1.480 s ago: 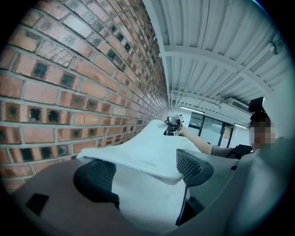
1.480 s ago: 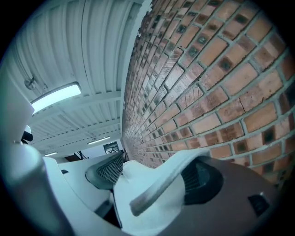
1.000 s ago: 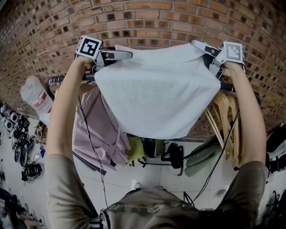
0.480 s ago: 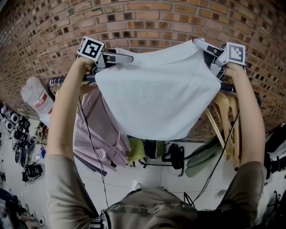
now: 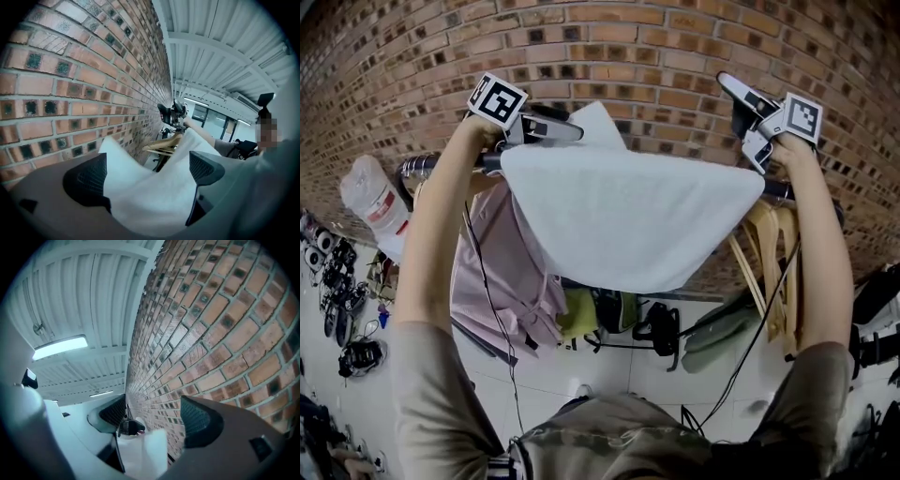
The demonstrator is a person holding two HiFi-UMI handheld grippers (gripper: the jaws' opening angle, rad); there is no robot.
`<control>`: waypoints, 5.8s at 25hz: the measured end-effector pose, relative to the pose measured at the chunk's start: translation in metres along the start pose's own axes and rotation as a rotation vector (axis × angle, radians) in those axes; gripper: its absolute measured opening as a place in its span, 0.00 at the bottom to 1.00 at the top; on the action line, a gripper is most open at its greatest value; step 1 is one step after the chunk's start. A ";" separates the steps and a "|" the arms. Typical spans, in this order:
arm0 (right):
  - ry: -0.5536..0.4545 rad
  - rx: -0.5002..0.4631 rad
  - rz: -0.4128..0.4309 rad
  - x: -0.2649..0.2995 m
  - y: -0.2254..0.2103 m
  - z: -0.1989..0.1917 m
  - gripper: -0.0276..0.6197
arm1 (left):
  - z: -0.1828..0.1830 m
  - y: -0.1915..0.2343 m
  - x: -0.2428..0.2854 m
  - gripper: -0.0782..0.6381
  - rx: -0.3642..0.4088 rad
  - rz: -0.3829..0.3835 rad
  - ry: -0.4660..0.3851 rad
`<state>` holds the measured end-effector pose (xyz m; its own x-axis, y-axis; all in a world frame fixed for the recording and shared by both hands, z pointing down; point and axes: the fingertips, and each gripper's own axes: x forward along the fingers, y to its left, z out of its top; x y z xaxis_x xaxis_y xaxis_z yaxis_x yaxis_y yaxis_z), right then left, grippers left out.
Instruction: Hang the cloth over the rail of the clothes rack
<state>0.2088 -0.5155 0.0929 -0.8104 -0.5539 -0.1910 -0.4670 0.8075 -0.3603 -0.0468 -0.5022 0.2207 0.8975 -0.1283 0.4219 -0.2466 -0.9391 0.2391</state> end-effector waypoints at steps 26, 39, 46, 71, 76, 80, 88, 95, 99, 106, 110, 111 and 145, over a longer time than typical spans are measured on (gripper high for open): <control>-0.156 -0.358 0.162 -0.047 0.181 0.018 0.61 | 0.016 0.001 -0.004 0.88 0.066 0.038 -0.063; -0.055 -0.386 0.084 -0.062 0.177 -0.044 0.60 | 0.073 0.007 -0.045 0.88 0.228 0.167 -0.351; -0.034 -0.423 0.097 -0.062 0.181 -0.050 0.60 | 0.127 -0.050 -0.062 0.87 0.450 0.143 -0.539; 0.027 -0.277 0.211 -0.086 0.210 -0.111 0.60 | 0.019 -0.250 -0.075 0.61 0.418 -0.085 -0.663; 0.034 -0.262 0.245 -0.099 0.217 -0.134 0.60 | -0.016 -0.263 -0.077 0.40 0.389 -0.137 -0.701; 0.011 -0.249 0.248 -0.115 0.219 -0.147 0.60 | -0.051 -0.250 -0.071 0.12 0.343 -0.070 -0.640; 0.040 -0.273 0.211 -0.150 0.203 -0.187 0.41 | -0.115 -0.207 -0.069 0.12 0.250 0.059 -0.582; 0.098 -0.386 0.068 -0.155 0.162 -0.226 0.06 | -0.156 -0.169 -0.069 0.12 0.222 0.196 -0.533; 0.080 -0.335 0.048 -0.165 0.154 -0.235 0.06 | -0.175 -0.163 -0.067 0.12 0.175 0.182 -0.537; 0.022 -0.321 0.002 -0.172 0.159 -0.237 0.06 | -0.192 -0.165 -0.062 0.12 0.102 0.148 -0.539; 0.015 -0.320 -0.062 -0.170 0.161 -0.261 0.06 | -0.198 -0.174 -0.056 0.12 0.107 0.077 -0.561; 0.013 -0.318 -0.078 -0.169 0.163 -0.266 0.06 | -0.201 -0.175 -0.056 0.12 0.108 0.067 -0.562; 0.034 -0.333 0.148 -0.308 0.430 -0.392 0.06 | -0.310 -0.507 0.000 0.12 0.225 0.030 -0.562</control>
<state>0.1188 0.0813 0.3544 -0.8866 -0.4234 -0.1861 -0.4287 0.9034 -0.0130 -0.0347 0.0730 0.3708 0.9620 -0.2471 -0.1157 -0.2468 -0.9689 0.0171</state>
